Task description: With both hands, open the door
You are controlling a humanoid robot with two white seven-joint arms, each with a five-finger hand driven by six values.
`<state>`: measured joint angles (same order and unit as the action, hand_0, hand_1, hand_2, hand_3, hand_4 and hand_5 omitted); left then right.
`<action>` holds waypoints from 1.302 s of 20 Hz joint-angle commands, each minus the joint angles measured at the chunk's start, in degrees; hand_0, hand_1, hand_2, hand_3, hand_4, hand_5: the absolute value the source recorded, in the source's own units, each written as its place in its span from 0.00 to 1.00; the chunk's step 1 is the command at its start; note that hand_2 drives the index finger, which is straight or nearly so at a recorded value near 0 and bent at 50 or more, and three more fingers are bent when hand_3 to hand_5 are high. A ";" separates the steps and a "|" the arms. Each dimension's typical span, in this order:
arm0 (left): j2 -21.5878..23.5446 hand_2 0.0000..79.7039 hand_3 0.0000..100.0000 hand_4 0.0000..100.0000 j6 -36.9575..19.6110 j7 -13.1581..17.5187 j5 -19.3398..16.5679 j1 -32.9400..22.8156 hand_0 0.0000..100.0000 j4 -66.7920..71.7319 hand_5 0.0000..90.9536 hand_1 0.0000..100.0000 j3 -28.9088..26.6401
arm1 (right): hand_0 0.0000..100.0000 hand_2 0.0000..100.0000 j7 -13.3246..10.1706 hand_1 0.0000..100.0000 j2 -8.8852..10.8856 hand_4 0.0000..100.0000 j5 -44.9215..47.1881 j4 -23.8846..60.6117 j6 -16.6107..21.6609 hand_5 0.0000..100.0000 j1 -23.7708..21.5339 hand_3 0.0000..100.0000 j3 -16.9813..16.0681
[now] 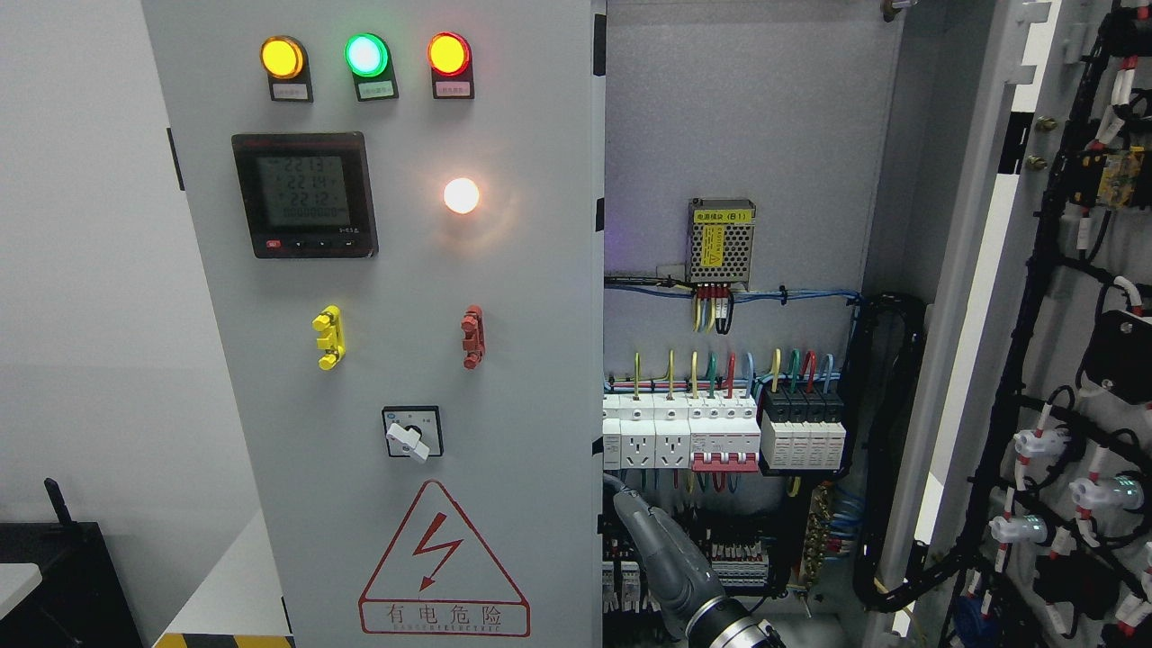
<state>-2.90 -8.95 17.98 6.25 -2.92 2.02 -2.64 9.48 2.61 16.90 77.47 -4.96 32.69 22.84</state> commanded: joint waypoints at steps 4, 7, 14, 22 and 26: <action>0.00 0.00 0.00 0.00 -0.01 0.03 -0.01 0.02 0.00 0.00 0.00 0.00 0.00 | 0.38 0.00 0.19 0.00 0.38 0.00 4.72 -0.83 -0.66 0.00 0.62 0.00 0.19; 0.00 0.00 0.00 0.00 -0.01 0.03 -0.01 0.02 0.00 0.00 0.00 0.00 0.00 | 0.38 0.00 1.50 0.00 0.47 0.00 4.72 -0.83 -0.84 0.00 0.62 0.00 0.19; 0.00 0.00 0.00 0.00 -0.01 0.03 -0.01 0.02 0.00 0.00 0.00 0.00 0.00 | 0.38 0.00 3.00 0.00 0.47 0.00 4.81 -2.76 -0.75 0.00 1.49 0.00 -0.08; 0.00 0.00 0.00 0.00 -0.01 0.03 -0.01 0.02 0.00 0.00 0.00 0.00 0.00 | 0.38 0.00 3.61 0.00 0.55 0.00 4.81 -3.64 -0.66 0.00 2.11 0.00 -0.43; 0.00 0.00 0.00 0.00 -0.01 0.03 -0.01 0.02 0.00 0.00 0.00 0.00 0.00 | 0.38 0.00 7.66 0.00 0.55 0.00 4.90 -3.73 -0.66 0.00 2.20 0.00 -0.69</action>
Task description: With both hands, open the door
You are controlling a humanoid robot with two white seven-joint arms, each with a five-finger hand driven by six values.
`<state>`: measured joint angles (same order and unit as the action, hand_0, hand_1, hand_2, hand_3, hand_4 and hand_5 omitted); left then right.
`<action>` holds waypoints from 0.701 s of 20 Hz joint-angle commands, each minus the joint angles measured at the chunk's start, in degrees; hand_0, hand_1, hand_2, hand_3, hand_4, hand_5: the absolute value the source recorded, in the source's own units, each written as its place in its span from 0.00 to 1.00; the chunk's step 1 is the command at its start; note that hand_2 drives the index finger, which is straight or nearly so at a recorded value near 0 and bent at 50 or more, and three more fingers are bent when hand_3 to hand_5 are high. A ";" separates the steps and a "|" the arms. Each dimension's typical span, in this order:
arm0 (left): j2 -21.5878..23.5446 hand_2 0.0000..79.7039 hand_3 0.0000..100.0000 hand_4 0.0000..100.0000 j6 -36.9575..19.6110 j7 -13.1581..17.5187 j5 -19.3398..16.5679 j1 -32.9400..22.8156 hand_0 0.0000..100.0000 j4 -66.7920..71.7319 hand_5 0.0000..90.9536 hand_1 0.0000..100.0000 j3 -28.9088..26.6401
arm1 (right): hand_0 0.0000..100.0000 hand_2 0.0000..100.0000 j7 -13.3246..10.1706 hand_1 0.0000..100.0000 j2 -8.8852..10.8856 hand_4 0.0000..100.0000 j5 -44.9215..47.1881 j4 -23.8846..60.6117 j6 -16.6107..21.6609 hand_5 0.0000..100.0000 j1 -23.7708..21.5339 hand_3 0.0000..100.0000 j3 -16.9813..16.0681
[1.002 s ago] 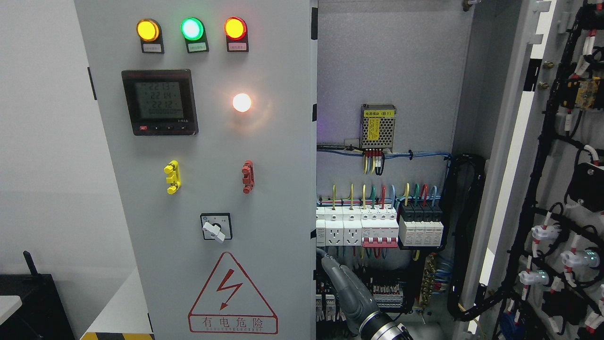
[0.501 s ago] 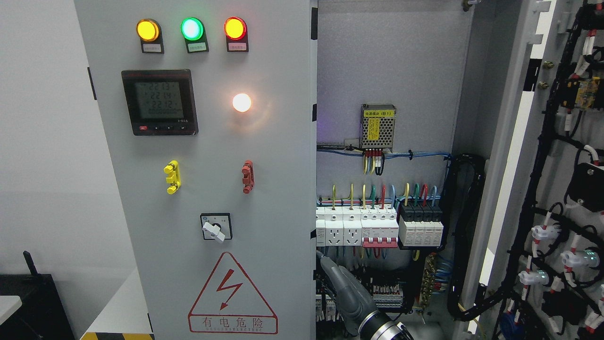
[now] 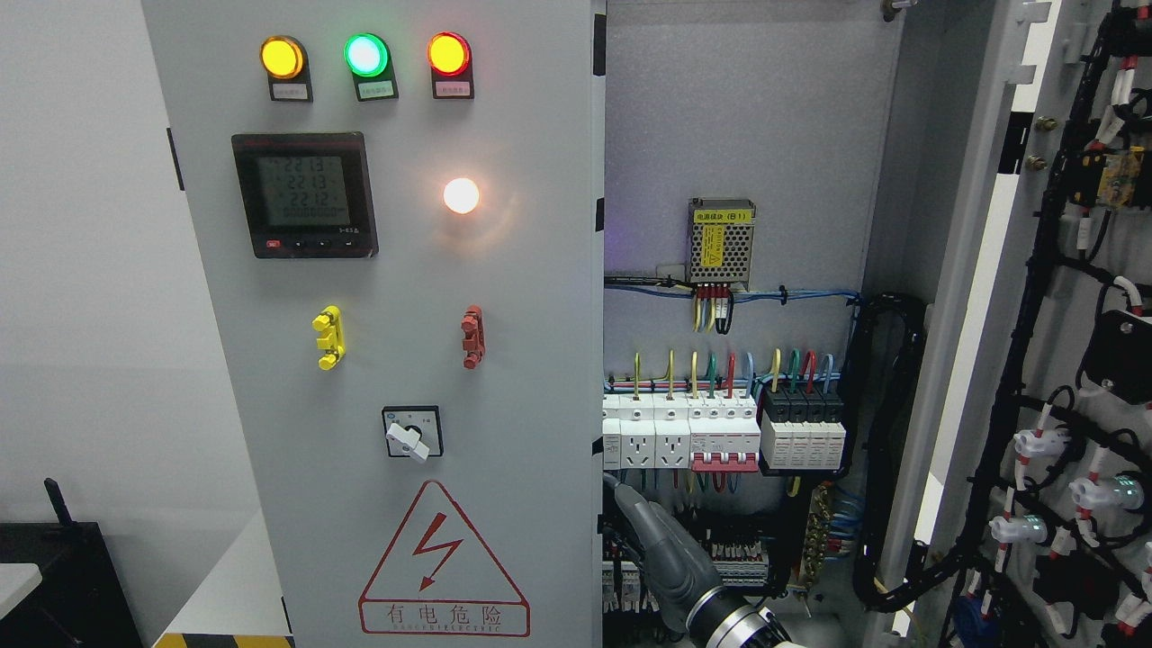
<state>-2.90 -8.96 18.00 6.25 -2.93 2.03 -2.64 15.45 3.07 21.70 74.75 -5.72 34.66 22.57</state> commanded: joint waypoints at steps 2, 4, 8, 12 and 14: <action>0.00 0.00 0.00 0.00 -0.01 0.02 -0.01 0.02 0.00 0.08 0.00 0.00 0.00 | 0.38 0.00 1.78 0.00 0.09 0.00 0.10 -1.27 0.18 0.00 0.66 0.00 -0.42; 0.00 0.00 0.00 0.00 -0.01 0.02 -0.01 0.02 0.00 -0.01 0.00 0.00 0.00 | 0.38 0.00 1.86 0.00 0.18 0.00 0.10 -1.88 0.36 0.00 1.19 0.00 -0.42; 0.00 0.00 0.00 0.00 -0.01 0.02 -0.01 0.02 0.00 -0.01 0.00 0.00 0.00 | 0.38 0.00 3.26 0.00 0.18 0.00 0.10 -2.85 0.53 0.00 1.81 0.00 -0.42; 0.00 0.00 0.00 0.00 -0.01 0.02 -0.01 0.02 0.00 -0.01 0.00 0.00 0.00 | 0.38 0.00 4.59 0.00 0.18 0.00 0.10 -3.11 0.53 0.00 2.16 0.00 -0.42; 0.00 0.00 0.00 0.00 -0.01 0.02 -0.01 0.02 0.00 -0.01 0.00 0.00 0.00 | 0.38 0.00 4.59 0.00 0.18 0.00 0.10 -3.73 0.62 0.00 2.34 0.00 -0.42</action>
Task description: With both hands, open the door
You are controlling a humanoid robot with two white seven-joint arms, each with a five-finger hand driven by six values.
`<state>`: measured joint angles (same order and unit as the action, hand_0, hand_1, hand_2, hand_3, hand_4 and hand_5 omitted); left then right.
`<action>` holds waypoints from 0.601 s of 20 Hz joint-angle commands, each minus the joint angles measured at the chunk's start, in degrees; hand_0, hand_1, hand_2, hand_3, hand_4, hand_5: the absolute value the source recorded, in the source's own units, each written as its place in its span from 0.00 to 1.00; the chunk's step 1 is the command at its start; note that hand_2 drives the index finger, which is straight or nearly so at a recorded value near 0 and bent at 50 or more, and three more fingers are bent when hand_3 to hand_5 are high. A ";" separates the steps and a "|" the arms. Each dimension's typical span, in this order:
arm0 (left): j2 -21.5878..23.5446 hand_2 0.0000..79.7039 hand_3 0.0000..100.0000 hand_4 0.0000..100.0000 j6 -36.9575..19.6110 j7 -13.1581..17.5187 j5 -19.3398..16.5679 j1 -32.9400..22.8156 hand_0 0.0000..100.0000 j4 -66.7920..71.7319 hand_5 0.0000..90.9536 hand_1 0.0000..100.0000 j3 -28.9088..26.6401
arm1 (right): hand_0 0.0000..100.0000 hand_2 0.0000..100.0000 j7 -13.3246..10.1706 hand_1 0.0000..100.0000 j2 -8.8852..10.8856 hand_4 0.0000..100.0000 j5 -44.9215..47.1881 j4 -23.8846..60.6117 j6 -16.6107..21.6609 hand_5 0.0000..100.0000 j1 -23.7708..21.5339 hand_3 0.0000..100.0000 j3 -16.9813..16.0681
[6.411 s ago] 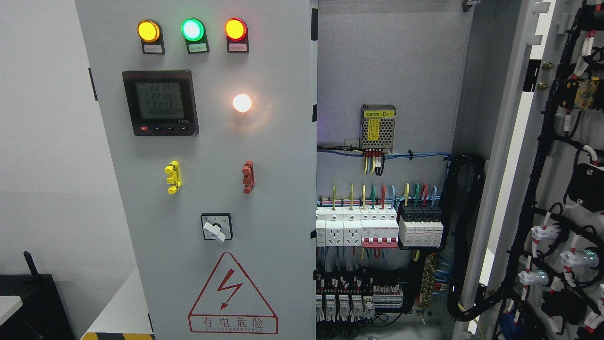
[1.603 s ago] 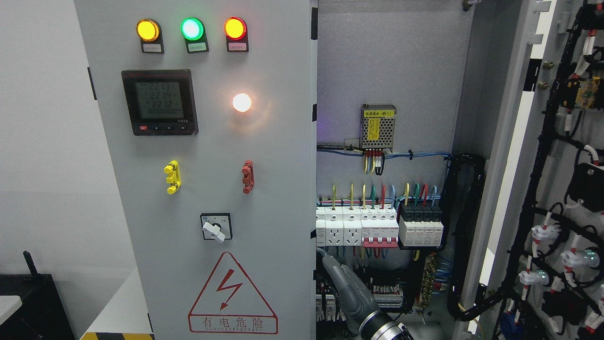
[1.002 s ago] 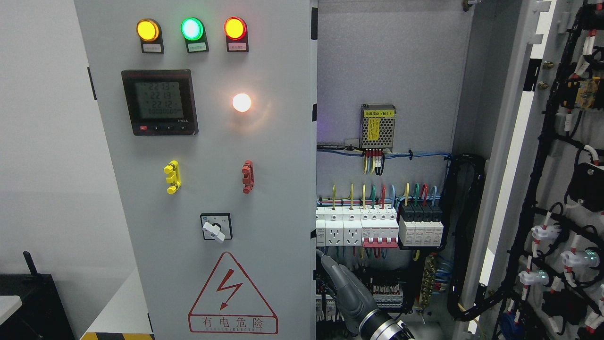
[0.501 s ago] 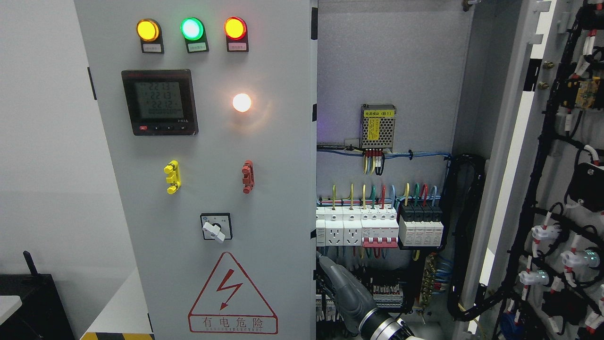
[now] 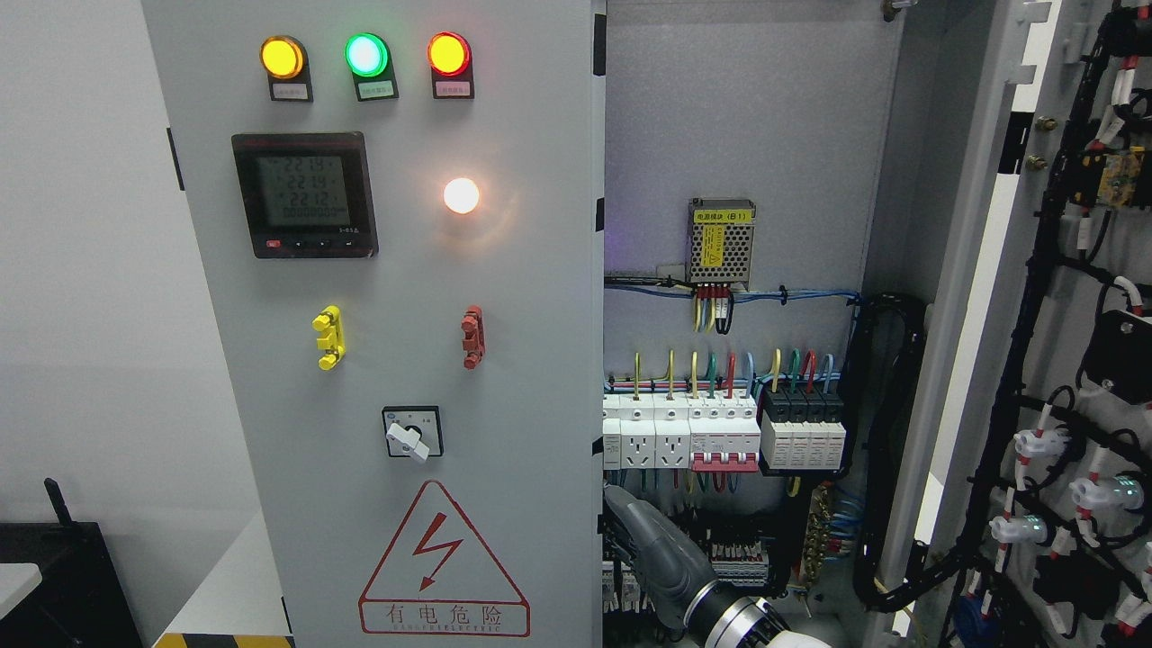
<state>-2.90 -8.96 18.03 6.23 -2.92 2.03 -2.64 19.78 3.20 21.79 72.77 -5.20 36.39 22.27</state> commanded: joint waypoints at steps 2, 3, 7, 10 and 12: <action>0.00 0.00 0.00 0.00 0.00 -0.01 0.01 0.02 0.00 0.08 0.00 0.00 0.00 | 0.38 0.00 0.26 0.00 -0.03 0.00 0.01 -2.19 0.10 0.00 0.87 0.00 -0.21; 0.00 0.00 0.00 0.00 0.00 -0.01 0.01 0.02 0.00 -0.01 0.00 0.00 0.00 | 0.38 0.00 0.26 0.00 -0.03 0.00 0.01 -2.37 0.10 0.00 0.96 0.00 -0.21; 0.00 0.00 0.00 0.00 0.00 -0.01 0.01 0.02 0.00 -0.01 0.00 0.00 0.00 | 0.38 0.00 0.26 0.00 0.05 0.00 2.02 -2.63 0.10 0.00 1.40 0.00 -0.12; 0.00 0.00 0.00 0.00 0.00 -0.01 0.01 0.02 0.00 -0.01 0.00 0.00 0.00 | 0.38 0.00 0.61 0.00 0.05 0.00 2.56 -2.89 0.01 0.00 1.75 0.00 -0.12; 0.00 0.00 0.00 0.00 0.00 -0.01 0.09 0.02 0.00 -0.01 0.00 0.00 0.00 | 0.38 0.00 2.97 0.00 0.05 0.00 2.56 -2.89 0.10 0.00 1.75 0.00 -0.12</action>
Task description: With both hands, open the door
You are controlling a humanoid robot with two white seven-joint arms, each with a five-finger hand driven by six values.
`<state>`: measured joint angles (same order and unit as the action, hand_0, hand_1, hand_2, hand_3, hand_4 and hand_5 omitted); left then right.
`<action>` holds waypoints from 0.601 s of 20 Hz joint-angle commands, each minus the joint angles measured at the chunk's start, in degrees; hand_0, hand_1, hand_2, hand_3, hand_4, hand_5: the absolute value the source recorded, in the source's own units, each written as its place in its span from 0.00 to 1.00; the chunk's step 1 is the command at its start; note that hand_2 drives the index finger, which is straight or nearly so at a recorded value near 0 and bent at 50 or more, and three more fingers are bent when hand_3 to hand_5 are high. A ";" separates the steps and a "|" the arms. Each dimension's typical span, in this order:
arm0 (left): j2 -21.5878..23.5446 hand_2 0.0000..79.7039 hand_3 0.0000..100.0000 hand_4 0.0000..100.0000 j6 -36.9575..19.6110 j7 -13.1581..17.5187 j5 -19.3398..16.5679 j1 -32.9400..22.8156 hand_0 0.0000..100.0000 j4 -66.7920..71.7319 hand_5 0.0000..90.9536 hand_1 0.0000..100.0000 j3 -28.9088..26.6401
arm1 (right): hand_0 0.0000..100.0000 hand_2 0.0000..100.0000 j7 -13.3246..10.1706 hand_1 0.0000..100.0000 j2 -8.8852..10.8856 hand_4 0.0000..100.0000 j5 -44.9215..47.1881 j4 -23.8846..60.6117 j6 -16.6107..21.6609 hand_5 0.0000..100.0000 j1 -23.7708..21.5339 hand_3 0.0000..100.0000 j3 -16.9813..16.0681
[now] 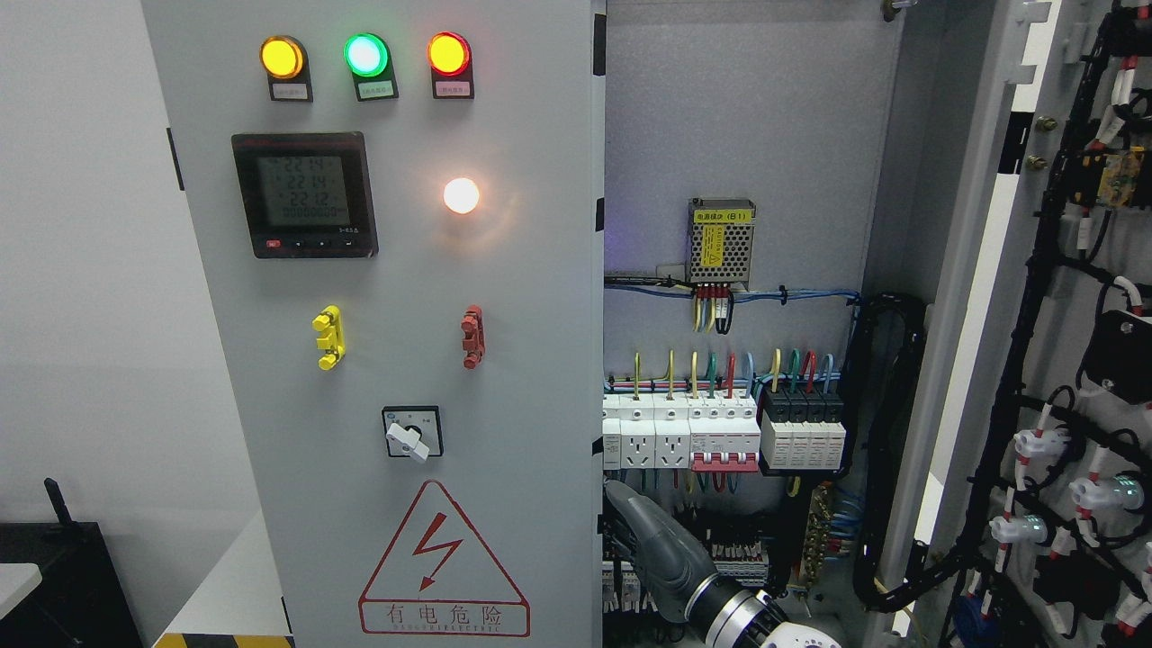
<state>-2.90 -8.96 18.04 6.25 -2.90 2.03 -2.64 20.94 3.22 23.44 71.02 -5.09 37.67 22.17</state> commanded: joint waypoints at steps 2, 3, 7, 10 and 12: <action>0.00 0.00 0.00 0.00 0.00 -0.02 -0.01 0.00 0.00 -0.01 0.00 0.00 0.00 | 0.38 0.00 3.05 0.00 0.04 0.00 0.99 -1.15 -0.10 0.00 0.56 0.00 -0.03; 0.00 0.00 0.00 0.00 0.00 -0.02 -0.01 0.00 0.00 -0.01 0.00 0.00 0.00 | 0.38 0.00 3.14 0.00 0.04 0.00 1.17 -1.15 -0.10 0.00 0.56 0.00 -0.11; 0.00 0.00 0.00 0.00 0.00 -0.02 -0.01 0.00 0.00 -0.01 0.00 0.00 0.00 | 0.38 0.00 4.01 0.00 0.12 0.00 1.17 -1.50 -0.18 0.00 1.17 0.00 -0.03; 0.00 0.00 0.00 0.00 0.00 -0.02 -0.01 0.00 0.00 -0.01 0.00 0.00 0.00 | 0.38 0.00 5.16 0.00 0.04 0.00 1.26 -2.46 -0.10 0.00 1.79 0.00 -0.11; 0.00 0.00 0.00 0.00 0.00 -0.02 -0.01 0.00 0.00 0.08 0.00 0.00 0.00 | 0.38 0.00 5.25 0.00 0.12 0.00 1.26 -2.47 -0.10 0.00 1.88 0.00 -0.11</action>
<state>-2.90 -8.96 18.04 6.25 -2.90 2.03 -2.64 25.54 3.26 24.50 69.82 -5.30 38.85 22.10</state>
